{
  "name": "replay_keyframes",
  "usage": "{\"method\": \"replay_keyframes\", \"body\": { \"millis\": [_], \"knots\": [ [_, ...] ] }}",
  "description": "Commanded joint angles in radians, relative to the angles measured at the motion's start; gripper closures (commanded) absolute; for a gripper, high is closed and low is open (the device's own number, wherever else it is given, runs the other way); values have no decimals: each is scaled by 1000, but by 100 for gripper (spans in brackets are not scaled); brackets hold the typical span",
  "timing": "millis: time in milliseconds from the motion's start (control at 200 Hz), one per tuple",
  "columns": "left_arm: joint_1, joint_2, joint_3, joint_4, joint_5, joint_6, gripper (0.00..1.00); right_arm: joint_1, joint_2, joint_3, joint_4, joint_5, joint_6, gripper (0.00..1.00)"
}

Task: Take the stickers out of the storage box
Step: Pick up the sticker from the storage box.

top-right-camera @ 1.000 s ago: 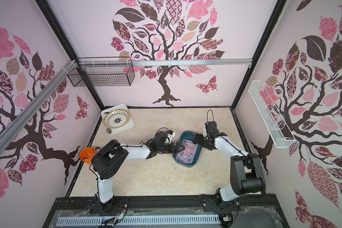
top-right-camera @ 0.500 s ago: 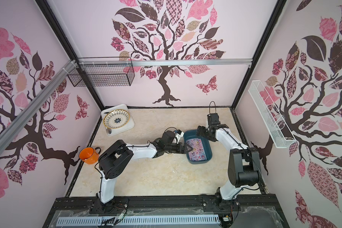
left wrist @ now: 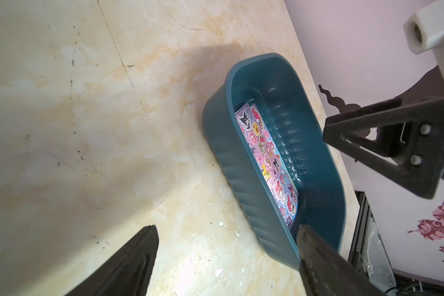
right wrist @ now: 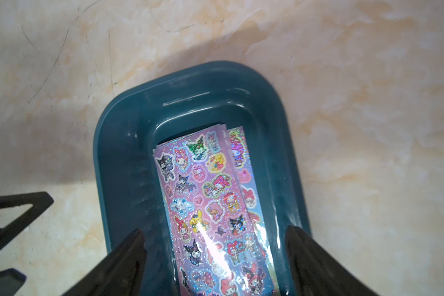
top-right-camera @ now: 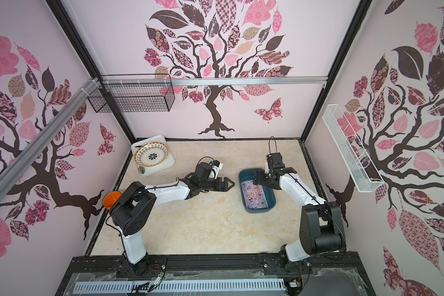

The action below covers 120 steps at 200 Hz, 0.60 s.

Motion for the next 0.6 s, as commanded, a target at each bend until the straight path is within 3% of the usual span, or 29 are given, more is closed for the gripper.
{"method": "replay_keyframes", "body": {
  "millis": [0, 220, 380, 595],
  "knots": [
    [25, -56, -34, -38, -49, 66, 10, 56, 42, 25, -3, 48, -38, 10],
    [58, -172, -131, -50, -114, 114, 9, 73, 162, 38, -12, 102, -64, 1],
    [60, -216, -171, -79, -181, 133, 6, 135, 222, 46, -13, 184, -74, 1],
    [65, -212, -181, -115, -194, 150, 5, 142, 291, 48, -13, 221, -71, 2]
  ]
}}
